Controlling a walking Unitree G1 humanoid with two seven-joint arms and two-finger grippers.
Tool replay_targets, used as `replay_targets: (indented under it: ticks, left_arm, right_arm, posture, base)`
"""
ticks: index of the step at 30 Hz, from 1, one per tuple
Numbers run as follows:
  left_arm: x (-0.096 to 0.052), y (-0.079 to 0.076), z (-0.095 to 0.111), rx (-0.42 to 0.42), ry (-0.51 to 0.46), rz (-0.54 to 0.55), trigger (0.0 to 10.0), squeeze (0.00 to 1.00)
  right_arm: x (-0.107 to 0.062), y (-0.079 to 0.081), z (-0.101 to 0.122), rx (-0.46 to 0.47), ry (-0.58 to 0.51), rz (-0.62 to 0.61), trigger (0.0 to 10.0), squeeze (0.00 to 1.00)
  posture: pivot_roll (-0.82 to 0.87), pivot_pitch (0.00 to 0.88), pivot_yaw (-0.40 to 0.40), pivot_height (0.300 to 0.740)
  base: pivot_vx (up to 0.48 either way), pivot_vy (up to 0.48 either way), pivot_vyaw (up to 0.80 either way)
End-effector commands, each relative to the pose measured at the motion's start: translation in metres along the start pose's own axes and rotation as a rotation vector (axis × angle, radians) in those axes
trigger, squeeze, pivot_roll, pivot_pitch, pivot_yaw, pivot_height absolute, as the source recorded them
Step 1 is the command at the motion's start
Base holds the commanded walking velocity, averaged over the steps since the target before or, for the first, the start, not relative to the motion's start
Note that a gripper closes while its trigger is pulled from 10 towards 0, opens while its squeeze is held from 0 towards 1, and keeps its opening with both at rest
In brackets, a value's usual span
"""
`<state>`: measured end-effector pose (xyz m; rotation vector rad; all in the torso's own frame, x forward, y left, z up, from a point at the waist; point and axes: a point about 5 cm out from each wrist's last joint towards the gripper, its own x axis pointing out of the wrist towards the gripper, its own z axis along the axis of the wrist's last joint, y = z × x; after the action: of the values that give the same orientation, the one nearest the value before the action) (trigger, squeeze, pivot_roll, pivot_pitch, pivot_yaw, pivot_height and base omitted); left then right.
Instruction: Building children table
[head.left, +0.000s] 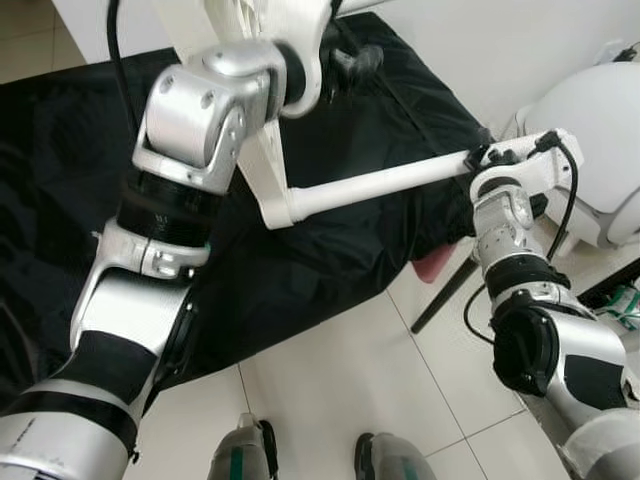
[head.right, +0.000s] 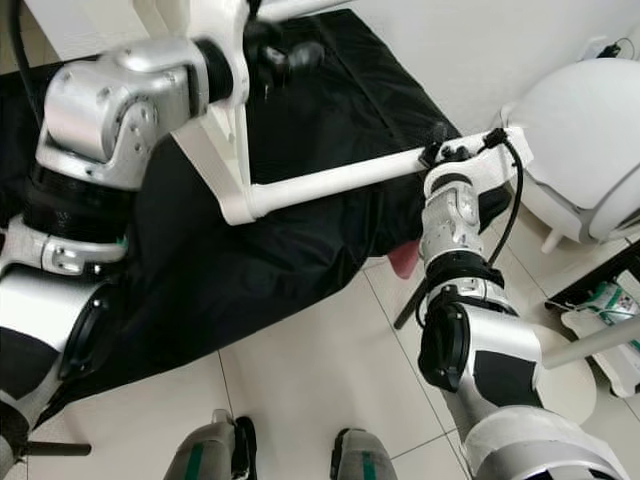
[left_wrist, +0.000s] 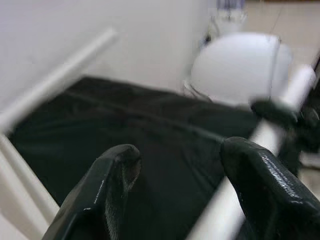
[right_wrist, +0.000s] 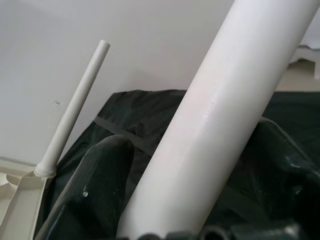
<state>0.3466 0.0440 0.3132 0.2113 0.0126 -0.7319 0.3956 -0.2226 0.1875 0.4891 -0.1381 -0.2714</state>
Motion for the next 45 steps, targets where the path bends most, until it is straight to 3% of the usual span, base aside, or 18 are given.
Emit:
replay_targets:
  ticks: [1,5,12,17,20,21,22,25,27,28,29,30,32,34,37,45]
  left_arm:
    - [-0.002,-0.017,0.002,0.022,0.001,-0.232,10.0,0.00]
    - [-0.005,-0.032,0.007,0.023,-0.027,-0.348,10.0,0.00]
    - [-0.007,-0.043,0.010,0.060,-0.007,-0.450,10.0,0.00]
    - [-0.007,-0.046,0.009,0.064,0.002,-0.466,10.0,0.00]
    - [-0.004,-0.060,-0.019,0.155,0.114,-0.577,10.0,0.00]
    - [-0.004,-0.060,-0.019,0.155,0.114,-0.577,10.0,0.00]
    - [0.001,-0.069,-0.038,0.208,0.188,-0.617,10.0,0.00]
    - [0.003,-0.071,-0.043,0.223,0.208,-0.618,10.0,0.00]
    - [0.021,-0.071,-0.057,0.226,0.277,-0.499,10.0,0.00]
    - [0.021,-0.071,-0.057,0.226,0.277,-0.499,10.0,0.00]
    - [0.033,-0.068,-0.063,0.192,0.297,-0.404,10.0,0.00]
    - [0.033,-0.068,-0.063,0.192,0.297,-0.404,10.0,0.00]
    - [0.047,-0.064,-0.071,0.137,0.313,-0.280,10.0,0.00]
    - [0.047,-0.064,-0.071,0.137,0.313,-0.280,10.0,0.00]
    - [0.061,-0.058,-0.079,0.050,0.299,-0.112,10.0,0.00]
    - [0.072,-0.065,-0.097,0.064,0.320,-0.067,10.0,0.00]
  right_arm:
    - [-0.016,-0.024,-0.041,-0.267,0.177,-0.001,10.0,0.00]
    - [-0.019,-0.033,-0.046,-0.254,0.204,-0.039,10.0,0.00]
    - [-0.029,-0.042,-0.065,-0.210,0.279,-0.102,10.0,0.00]
    - [-0.030,-0.043,-0.066,-0.213,0.285,-0.112,10.0,0.00]
    - [-0.031,-0.045,-0.068,-0.213,0.297,-0.139,10.0,0.00]
    - [-0.031,-0.045,-0.068,-0.213,0.297,-0.139,10.0,0.00]
    - [-0.031,-0.045,-0.068,-0.212,0.296,-0.137,10.0,0.00]
    - [-0.031,-0.044,-0.068,-0.211,0.293,-0.133,10.0,0.00]
    - [-0.031,-0.039,-0.069,-0.211,0.283,-0.100,10.0,0.00]
    - [-0.031,-0.039,-0.069,-0.211,0.283,-0.100,10.0,0.00]
    - [-0.032,-0.035,-0.070,-0.213,0.282,-0.079,10.0,0.00]
    - [-0.032,-0.035,-0.070,-0.213,0.282,-0.079,10.0,0.00]
    - [-0.032,-0.030,-0.072,-0.214,0.282,-0.055,10.0,0.00]
    - [-0.032,-0.030,-0.072,-0.214,0.282,-0.055,10.0,0.00]
    - [-0.031,-0.022,-0.070,-0.225,0.266,-0.023,10.0,0.00]
    - [-0.030,-0.014,-0.067,-0.234,0.246,0.010,10.0,0.00]
  posture:
    - [0.04,0.109,0.041,0.740]
    - [0.04,0.115,0.044,0.740]
    - [0.06,0.120,0.048,0.740]
    - [0.06,0.120,0.048,0.740]
    - [0.07,0.132,0.053,0.740]
    - [0.07,0.132,0.053,0.740]
    - [0.07,0.136,0.056,0.740]
    - [0.07,0.136,0.056,0.740]
    - [0.08,0.143,0.060,0.740]
    - [0.08,0.143,0.060,0.740]
    - [0.08,0.147,0.064,0.740]
    - [0.08,0.147,0.064,0.740]
    - [0.07,0.151,0.068,0.740]
    - [0.07,0.151,0.068,0.740]
    - [0.06,0.159,0.070,0.740]
    - [0.03,0.176,0.061,0.740]
  base:
    - [0.000,0.000,0.00]
    - [0.000,0.000,0.00]
    - [0.000,0.000,0.00]
    - [0.000,0.000,0.00]
    - [0.000,0.000,0.00]
    - [0.000,0.000,0.00]
    - [0.000,0.000,0.00]
    - [0.000,0.000,0.00]
    - [0.000,0.000,0.00]
    - [0.000,0.000,0.00]
    - [0.000,0.000,0.00]
    - [0.000,0.000,0.00]
    - [0.000,0.000,0.00]
    - [0.000,0.000,0.00]
    - [0.000,0.000,0.00]
    - [0.000,0.000,0.00]
